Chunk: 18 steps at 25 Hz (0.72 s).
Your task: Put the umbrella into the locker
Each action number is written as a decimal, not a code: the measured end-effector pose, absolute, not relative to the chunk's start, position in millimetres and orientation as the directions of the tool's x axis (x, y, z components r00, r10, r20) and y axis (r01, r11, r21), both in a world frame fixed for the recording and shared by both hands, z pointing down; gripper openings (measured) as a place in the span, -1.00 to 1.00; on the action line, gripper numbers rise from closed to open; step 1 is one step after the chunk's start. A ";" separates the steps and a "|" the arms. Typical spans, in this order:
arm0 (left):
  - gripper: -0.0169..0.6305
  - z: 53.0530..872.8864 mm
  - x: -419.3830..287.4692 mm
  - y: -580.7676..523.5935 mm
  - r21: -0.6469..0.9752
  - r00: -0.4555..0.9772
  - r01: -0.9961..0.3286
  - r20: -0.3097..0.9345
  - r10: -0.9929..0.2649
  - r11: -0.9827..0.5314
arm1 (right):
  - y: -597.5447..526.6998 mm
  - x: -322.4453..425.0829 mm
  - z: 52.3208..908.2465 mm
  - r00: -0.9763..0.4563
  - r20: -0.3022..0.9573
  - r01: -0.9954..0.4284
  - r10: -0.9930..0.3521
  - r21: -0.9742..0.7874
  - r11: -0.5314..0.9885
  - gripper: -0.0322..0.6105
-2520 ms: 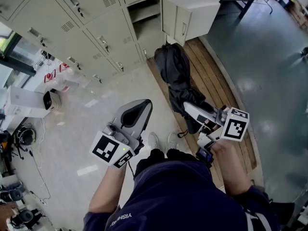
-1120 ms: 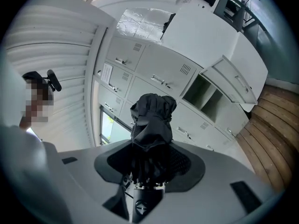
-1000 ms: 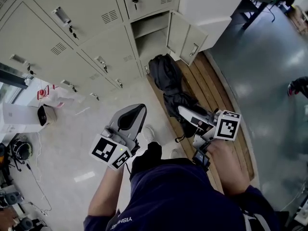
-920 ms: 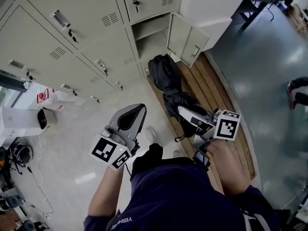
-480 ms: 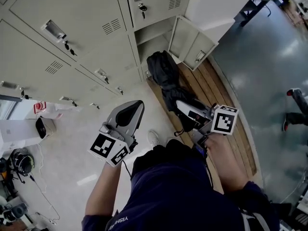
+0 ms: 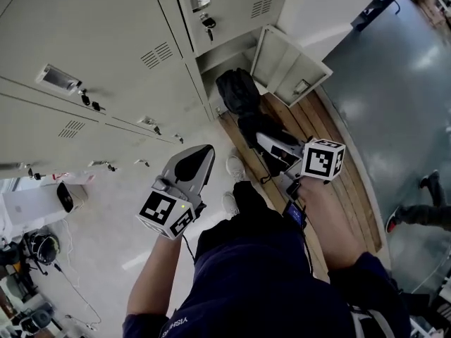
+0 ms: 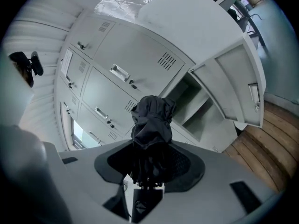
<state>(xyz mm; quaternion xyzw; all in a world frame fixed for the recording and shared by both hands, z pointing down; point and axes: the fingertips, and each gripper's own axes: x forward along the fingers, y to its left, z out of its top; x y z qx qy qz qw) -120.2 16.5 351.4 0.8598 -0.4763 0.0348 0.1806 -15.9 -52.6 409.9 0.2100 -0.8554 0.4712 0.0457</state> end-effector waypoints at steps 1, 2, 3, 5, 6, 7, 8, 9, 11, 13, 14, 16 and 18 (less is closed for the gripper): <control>-0.94 356.6 -121.7 6.5 0.280 0.541 -0.833 0.239 -0.806 -0.477 | -63.7 -18.6 416.9 -0.904 0.287 -0.413 -0.318 -0.781 0.468 -0.34; -0.94 362.0 -123.2 -3.4 0.284 0.539 -0.835 0.247 -0.805 -0.471 | -74.3 -21.5 424.0 -0.900 0.297 -0.422 -0.319 -0.777 0.467 -0.34; -0.94 367.2 -124.5 -13.1 0.288 0.536 -0.836 0.254 -0.805 -0.466 | -84.6 -24.3 431.3 -0.897 0.306 -0.430 -0.319 -0.775 0.464 -0.34; -0.94 376.9 -126.3 -32.3 0.291 0.533 -0.839 0.266 -0.803 -0.460 | -105.6 -29.4 446.7 -0.891 0.324 -0.443 -0.317 -0.770 0.459 -0.34; -0.94 382.0 -126.9 -41.4 0.292 0.531 -0.840 0.273 -0.802 -0.457 | -116.5 -31.9 454.6 -0.889 0.334 -0.450 -0.315 -0.765 0.460 -0.34; -0.94 387.1 -127.4 -49.8 0.293 0.529 -0.842 0.281 -0.801 -0.453 | -127.4 -34.3 462.5 -0.886 0.344 -0.458 -0.312 -0.760 0.462 -0.34; -0.94 392.4 -127.8 -57.6 0.297 0.526 -0.843 0.289 -0.800 -0.448 | -138.0 -36.9 470.0 -0.883 0.355 -0.465 -0.308 -0.754 0.463 -0.35; -0.94 397.7 -128.1 -64.7 0.300 0.524 -0.845 0.297 -0.798 -0.443 | -148.3 -39.7 477.2 -0.880 0.364 -0.471 -0.304 -0.750 0.466 -0.35; -0.94 410.2 -129.9 -78.0 0.306 0.519 -0.848 0.314 -0.795 -0.433 | -167.8 -47.3 492.0 -0.878 0.377 -0.477 -0.295 -0.742 0.471 -0.35; -0.94 426.1 -134.6 -91.1 0.308 0.513 -0.852 0.328 -0.793 -0.423 | -186.9 -58.9 509.3 -0.879 0.382 -0.477 -0.286 -0.737 0.480 -0.35; -0.94 433.4 -137.4 -97.2 0.309 0.511 -0.853 0.335 -0.792 -0.420 | -195.9 -65.5 517.3 -0.879 0.383 -0.476 -0.283 -0.734 0.484 -0.35; -0.94 443.7 -140.8 -108.4 0.313 0.508 -0.855 0.344 -0.789 -0.414 | -212.2 -77.5 528.4 -0.879 0.386 -0.476 -0.279 -0.728 0.494 -0.36; -0.94 453.1 -142.7 -119.4 0.313 0.506 -0.857 0.353 -0.787 -0.410 | -227.8 -89.0 537.2 -0.878 0.389 -0.479 -0.280 -0.717 0.506 -0.36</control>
